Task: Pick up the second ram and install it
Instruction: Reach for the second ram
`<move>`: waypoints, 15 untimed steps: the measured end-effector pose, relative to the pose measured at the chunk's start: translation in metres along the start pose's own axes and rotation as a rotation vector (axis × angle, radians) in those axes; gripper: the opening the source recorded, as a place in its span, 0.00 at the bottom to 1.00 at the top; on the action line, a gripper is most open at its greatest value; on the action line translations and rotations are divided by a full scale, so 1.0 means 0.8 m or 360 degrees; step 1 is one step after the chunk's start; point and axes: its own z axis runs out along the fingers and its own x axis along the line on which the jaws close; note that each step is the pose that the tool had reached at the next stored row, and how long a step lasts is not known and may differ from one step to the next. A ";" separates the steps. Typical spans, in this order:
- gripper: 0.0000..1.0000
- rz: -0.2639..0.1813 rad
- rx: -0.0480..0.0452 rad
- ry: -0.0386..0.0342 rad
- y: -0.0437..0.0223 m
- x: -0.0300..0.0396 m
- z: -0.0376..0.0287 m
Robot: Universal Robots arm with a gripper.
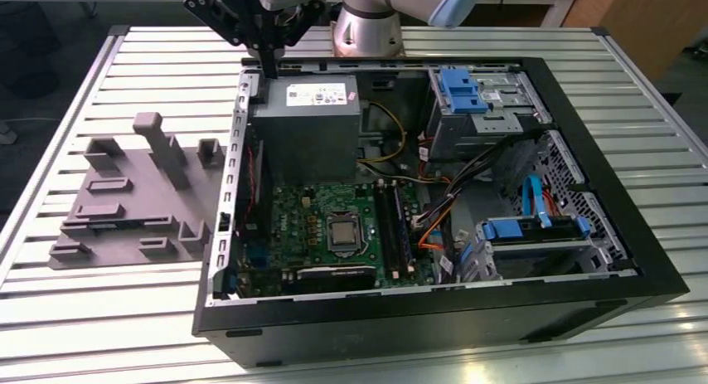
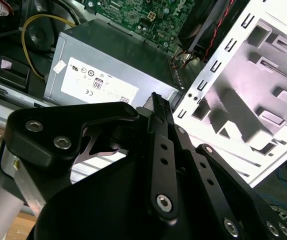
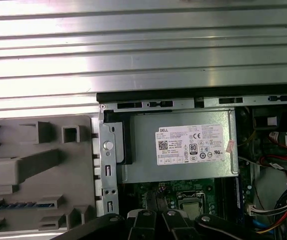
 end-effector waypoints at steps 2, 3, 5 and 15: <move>0.11 0.0000 0.0000 0.0000 -0.0001 0.0007 0.0000; 0.11 0.0000 0.0000 0.0000 -0.0001 0.0011 0.0000; 0.11 0.0000 0.0000 0.0000 -0.0001 0.0018 0.0000; 0.11 0.0000 0.0000 0.0000 -0.0005 0.0062 -0.0002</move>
